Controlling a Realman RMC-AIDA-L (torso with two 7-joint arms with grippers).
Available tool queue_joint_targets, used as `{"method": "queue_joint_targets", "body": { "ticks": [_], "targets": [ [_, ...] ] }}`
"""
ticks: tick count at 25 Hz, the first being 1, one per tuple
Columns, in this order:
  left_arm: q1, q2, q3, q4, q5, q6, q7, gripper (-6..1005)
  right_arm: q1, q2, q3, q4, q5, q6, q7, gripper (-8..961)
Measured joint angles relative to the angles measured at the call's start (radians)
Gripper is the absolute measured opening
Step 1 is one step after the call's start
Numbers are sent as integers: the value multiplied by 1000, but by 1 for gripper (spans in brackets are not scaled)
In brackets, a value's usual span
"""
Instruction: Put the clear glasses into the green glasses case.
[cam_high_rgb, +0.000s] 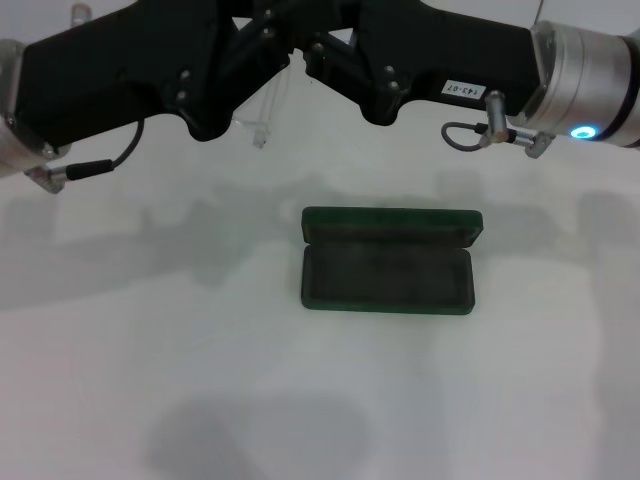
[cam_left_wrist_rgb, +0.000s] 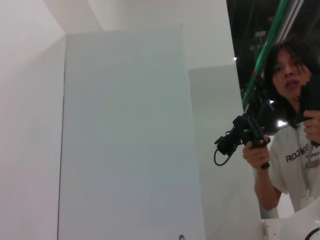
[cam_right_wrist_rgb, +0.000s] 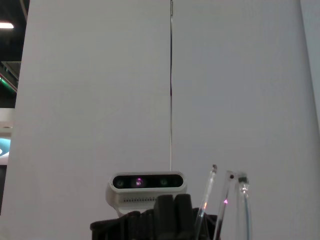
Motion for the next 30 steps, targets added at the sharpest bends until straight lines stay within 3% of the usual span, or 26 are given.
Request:
{"method": "queue_joint_targets", "body": {
  "ticks": [30],
  "targets": [
    [4,3,-1,-11,2,5,0,40,-25,-3,-3,-15,25,8,-22,105]
  ]
}}
